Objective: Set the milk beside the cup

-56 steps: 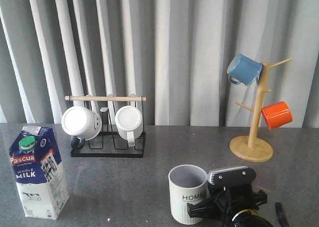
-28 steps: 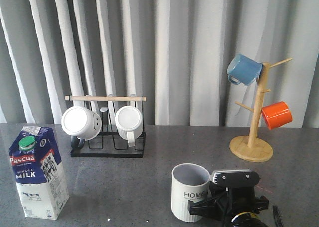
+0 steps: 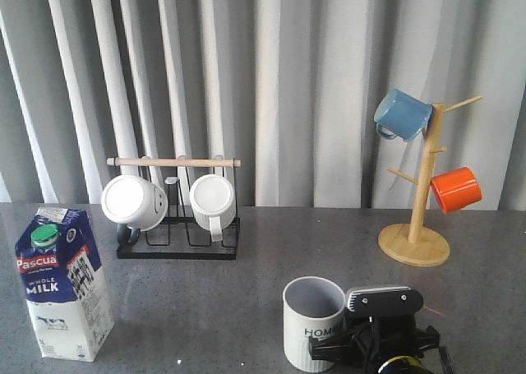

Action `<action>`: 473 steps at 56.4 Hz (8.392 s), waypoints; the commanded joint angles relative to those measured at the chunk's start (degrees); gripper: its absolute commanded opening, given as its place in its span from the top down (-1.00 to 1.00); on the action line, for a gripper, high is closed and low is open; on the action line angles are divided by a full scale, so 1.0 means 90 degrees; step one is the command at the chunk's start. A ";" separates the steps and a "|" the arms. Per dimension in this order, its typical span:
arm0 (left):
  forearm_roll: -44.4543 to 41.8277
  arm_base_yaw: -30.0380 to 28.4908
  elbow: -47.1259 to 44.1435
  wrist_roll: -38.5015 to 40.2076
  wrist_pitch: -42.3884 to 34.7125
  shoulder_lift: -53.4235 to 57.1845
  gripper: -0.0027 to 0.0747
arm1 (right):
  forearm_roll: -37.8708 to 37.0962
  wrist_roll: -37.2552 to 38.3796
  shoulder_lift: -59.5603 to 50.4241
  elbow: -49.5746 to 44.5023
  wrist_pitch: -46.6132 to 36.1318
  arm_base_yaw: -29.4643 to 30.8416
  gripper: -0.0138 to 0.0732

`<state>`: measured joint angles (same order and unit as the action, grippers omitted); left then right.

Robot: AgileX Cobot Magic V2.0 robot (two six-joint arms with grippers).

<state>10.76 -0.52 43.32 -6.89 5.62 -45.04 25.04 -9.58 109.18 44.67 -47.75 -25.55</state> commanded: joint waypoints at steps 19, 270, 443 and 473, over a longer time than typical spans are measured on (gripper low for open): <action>0.0069 0.0019 0.0246 0.0052 -0.0485 0.0026 -0.39 | -0.0190 -0.0099 -0.0314 -0.0104 -0.0356 0.0002 0.00; -0.0442 0.0521 0.1504 0.1826 -0.0625 -0.1814 0.28 | -0.5178 0.3407 -0.6151 -0.0488 0.3725 0.2999 0.70; 0.8332 0.5531 0.3278 -0.6149 -0.5374 -0.6068 -0.23 | -0.5179 0.3407 -0.6151 -0.0493 0.3724 0.2999 0.70; 0.7685 0.5536 0.3281 -0.6156 -0.5287 -0.5955 -0.91 | -0.5179 0.3407 -0.6151 -0.0493 0.3724 0.2999 0.70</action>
<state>82.92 49.09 71.24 -62.45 -40.88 -102.19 -21.57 21.18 54.64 38.34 -10.43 1.13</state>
